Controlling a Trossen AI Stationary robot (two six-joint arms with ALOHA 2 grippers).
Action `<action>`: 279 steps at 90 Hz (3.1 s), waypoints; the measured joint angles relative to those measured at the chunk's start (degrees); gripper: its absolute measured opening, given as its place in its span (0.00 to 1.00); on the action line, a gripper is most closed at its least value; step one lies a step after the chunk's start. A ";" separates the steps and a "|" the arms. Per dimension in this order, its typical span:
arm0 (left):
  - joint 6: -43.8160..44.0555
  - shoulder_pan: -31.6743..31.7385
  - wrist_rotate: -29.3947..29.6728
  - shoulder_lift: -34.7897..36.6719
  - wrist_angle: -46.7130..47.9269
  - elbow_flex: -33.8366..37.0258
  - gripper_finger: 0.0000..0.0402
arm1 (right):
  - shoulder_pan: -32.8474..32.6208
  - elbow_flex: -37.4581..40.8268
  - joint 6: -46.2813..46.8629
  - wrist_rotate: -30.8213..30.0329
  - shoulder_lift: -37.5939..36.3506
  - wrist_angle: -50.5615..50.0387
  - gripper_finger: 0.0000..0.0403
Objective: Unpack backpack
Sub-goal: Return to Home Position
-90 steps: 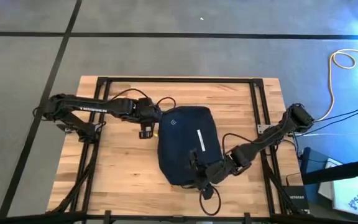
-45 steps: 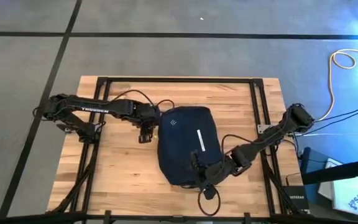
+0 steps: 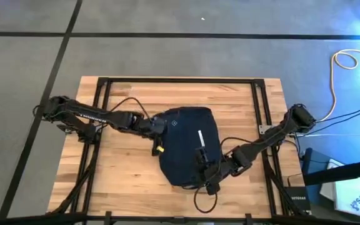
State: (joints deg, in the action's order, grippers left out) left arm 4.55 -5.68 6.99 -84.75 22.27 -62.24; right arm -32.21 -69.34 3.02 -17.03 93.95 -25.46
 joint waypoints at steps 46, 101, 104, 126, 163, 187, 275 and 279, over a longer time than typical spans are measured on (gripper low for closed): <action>-10.65 -11.13 14.44 0.04 -60.93 22.48 0.51 | 0.43 10.41 -4.93 -8.11 -8.17 16.51 0.52; -12.87 -13.17 15.47 -0.20 -75.24 30.04 0.51 | 11.02 32.98 -6.26 -4.44 -7.99 66.30 0.52; -13.20 -13.17 15.93 -0.20 -75.37 30.03 0.51 | 11.02 33.03 -6.28 -4.44 -7.89 66.19 0.51; -15.02 -13.15 17.29 -0.20 -74.76 30.03 0.37 | 11.72 33.03 -3.56 -6.56 -7.82 68.10 0.33; -12.39 -14.46 17.13 0.29 -77.71 30.03 0.01 | 11.74 33.03 -1.65 -6.54 -11.00 68.70 0.02; -12.52 -14.63 19.17 12.68 -66.12 30.03 0.00 | 11.67 33.03 0.62 -5.90 -20.45 56.89 0.00; -11.03 -14.63 25.82 57.86 -21.74 30.03 0.00 | 0.99 34.63 -2.22 -25.52 -49.88 33.34 0.00; -11.02 -14.63 25.89 58.62 -20.84 30.03 0.00 | 0.02 35.23 -2.71 -26.69 -50.38 33.31 0.00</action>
State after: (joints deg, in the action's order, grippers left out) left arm -6.47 -20.32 32.88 -26.13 1.43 -32.21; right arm -32.19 -34.12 0.30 -43.72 43.58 7.85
